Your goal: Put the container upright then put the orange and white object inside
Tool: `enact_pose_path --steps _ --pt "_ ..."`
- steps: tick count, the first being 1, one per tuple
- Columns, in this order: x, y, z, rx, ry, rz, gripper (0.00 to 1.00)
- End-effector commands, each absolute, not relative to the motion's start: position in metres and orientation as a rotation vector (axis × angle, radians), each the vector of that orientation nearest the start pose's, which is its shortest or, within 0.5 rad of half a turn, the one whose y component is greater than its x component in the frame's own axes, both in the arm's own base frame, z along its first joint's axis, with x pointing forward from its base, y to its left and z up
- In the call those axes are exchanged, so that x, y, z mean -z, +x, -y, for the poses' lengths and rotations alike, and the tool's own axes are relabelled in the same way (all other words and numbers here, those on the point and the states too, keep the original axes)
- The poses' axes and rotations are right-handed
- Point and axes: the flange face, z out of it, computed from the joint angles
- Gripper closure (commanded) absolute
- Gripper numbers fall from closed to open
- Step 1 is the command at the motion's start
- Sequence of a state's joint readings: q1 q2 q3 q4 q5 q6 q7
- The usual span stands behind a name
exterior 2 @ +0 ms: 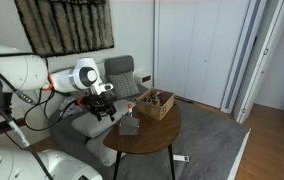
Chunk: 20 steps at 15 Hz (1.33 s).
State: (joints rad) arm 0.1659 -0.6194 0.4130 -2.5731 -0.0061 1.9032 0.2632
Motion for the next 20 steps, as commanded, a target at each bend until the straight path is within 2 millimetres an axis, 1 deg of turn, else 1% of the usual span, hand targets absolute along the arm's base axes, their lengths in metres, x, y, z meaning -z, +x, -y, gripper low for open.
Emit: enact_pose_path --steps 1,6,7,8,9,11,14,18,19,20 --pt "-0.443 0.300 -0.197 0.009 -3.375 0.402 0.00" --pt "-0.443 0.300 -0.197 0.009 -3.375 0.402 0.00" --pt "-0.445 0.309 -0.196 0.076 -3.391 0.393 0.00" --pt "-0.447 0.313 -0.195 0.101 -3.391 0.401 0.00" --pt "-0.450 0.321 -0.193 0.162 -3.405 0.429 0.00" --pt "-0.449 0.336 -0.188 0.222 -3.427 0.464 0.00" --pt "-0.440 0.358 -0.177 0.242 -3.442 0.467 0.00" --pt "-0.428 0.381 -0.160 0.242 -3.461 0.466 0.00" --pt "-0.426 0.385 -0.156 0.232 -3.461 0.462 0.04" --pt "-0.423 0.389 -0.152 0.221 -3.460 0.453 0.28"
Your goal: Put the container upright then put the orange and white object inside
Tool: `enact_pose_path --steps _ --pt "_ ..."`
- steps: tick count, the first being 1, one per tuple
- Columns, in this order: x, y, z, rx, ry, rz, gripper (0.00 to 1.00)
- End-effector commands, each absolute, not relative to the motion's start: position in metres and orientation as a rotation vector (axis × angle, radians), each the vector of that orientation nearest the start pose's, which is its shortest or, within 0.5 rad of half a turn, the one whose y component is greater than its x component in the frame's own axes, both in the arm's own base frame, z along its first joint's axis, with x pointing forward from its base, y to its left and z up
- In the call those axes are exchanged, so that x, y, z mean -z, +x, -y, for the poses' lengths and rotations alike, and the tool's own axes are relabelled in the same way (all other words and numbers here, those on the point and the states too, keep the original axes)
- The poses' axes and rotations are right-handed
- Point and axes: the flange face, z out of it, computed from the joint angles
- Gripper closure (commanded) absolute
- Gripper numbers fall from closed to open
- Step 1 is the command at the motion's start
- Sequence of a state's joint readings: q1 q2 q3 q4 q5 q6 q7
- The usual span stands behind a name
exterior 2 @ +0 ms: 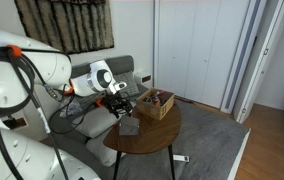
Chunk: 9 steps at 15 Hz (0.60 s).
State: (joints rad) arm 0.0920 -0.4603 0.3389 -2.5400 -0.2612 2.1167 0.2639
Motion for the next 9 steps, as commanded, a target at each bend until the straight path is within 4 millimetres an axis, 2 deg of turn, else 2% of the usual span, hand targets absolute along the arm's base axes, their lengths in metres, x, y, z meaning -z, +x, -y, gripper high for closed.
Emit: enact_pose_path --steps 1,2,6,9 --pt "-0.421 0.392 -0.148 0.210 -3.461 0.440 0.29" --pt "-0.420 0.394 -0.144 0.202 -3.457 0.419 0.33" --pt "-0.418 0.400 -0.128 0.150 -3.431 0.344 0.62" --pt "-0.429 0.406 -0.112 0.156 -3.406 0.267 0.80"
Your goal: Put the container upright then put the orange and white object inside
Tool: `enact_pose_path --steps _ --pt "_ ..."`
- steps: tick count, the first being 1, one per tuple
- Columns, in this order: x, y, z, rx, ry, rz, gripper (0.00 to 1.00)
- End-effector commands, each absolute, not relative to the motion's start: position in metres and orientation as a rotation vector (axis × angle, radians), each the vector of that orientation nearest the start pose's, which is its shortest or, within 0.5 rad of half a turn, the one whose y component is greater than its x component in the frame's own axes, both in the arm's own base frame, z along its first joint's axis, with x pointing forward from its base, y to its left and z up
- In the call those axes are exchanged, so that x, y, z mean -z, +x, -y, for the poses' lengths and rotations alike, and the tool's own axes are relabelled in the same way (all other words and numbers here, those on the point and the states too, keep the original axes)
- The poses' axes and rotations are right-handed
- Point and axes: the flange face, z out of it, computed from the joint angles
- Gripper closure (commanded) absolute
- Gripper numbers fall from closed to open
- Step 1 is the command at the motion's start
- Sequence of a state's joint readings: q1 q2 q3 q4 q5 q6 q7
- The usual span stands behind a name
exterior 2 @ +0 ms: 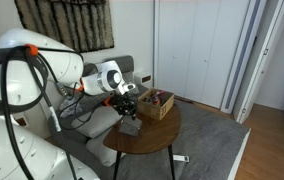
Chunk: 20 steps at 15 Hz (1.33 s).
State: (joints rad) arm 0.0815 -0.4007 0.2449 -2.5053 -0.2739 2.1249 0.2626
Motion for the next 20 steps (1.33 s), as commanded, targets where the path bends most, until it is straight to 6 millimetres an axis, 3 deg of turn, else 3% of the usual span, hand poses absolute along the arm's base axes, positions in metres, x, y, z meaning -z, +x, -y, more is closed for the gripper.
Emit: enact_pose_path --steps 1,3,11,12,13,15,20 --pt "-0.433 0.407 -0.107 0.159 -3.392 0.245 0.87" --pt "-0.438 0.411 -0.095 0.151 -3.372 0.193 1.00" --pt "-0.429 0.408 -0.047 0.017 -3.253 -0.037 0.99" --pt "-0.429 0.408 -0.043 0.015 -3.252 -0.058 0.94" --pt "-0.430 0.407 -0.039 0.018 -3.243 -0.074 0.71" --pt "-0.436 0.405 -0.036 0.041 -3.247 -0.093 0.67" --pt "-0.464 0.395 -0.038 0.119 -3.279 -0.111 0.34"
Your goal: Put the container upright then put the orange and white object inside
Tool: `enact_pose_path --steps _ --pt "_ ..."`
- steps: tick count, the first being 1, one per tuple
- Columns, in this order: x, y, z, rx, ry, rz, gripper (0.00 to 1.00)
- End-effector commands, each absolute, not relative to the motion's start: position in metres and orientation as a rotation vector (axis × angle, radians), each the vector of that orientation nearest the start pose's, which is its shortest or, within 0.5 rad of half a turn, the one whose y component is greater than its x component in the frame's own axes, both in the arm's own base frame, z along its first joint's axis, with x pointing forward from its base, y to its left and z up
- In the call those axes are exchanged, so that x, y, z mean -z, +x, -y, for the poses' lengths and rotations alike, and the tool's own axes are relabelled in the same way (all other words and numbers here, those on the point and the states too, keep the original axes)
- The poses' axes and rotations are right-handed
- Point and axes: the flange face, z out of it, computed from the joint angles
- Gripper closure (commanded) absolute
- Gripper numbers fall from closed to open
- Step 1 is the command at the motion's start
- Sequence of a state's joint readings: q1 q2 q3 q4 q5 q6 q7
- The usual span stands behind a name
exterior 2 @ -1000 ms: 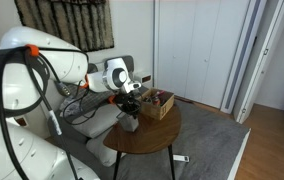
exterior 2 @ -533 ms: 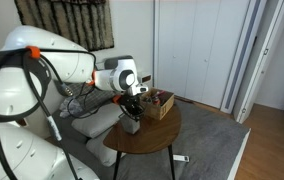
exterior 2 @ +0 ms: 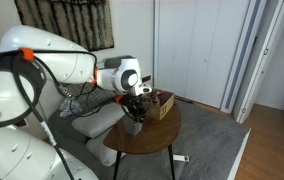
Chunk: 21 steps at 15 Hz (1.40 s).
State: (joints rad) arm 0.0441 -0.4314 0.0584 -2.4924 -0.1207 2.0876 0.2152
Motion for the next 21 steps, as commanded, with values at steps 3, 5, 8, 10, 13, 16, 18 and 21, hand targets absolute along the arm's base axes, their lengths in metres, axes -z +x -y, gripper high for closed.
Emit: enact_pose_path --steps 3,5,8,10,13,16,18,21 --pt "-0.485 0.386 -0.050 0.197 -3.278 -0.096 0.12" --pt "-0.496 0.381 -0.067 0.255 -3.266 -0.061 0.01" --pt "-0.506 0.376 -0.104 0.308 -3.248 0.050 0.00" --pt "-0.501 0.377 -0.131 0.303 -3.228 0.133 0.00" --pt "-0.490 0.386 -0.162 0.312 -3.180 0.200 0.00" --pt "-0.475 0.407 -0.175 0.381 -3.163 0.245 0.00" --pt "-0.465 0.423 -0.175 0.413 -3.146 0.250 0.00" --pt "-0.450 0.443 -0.175 0.435 -3.125 0.242 0.00"
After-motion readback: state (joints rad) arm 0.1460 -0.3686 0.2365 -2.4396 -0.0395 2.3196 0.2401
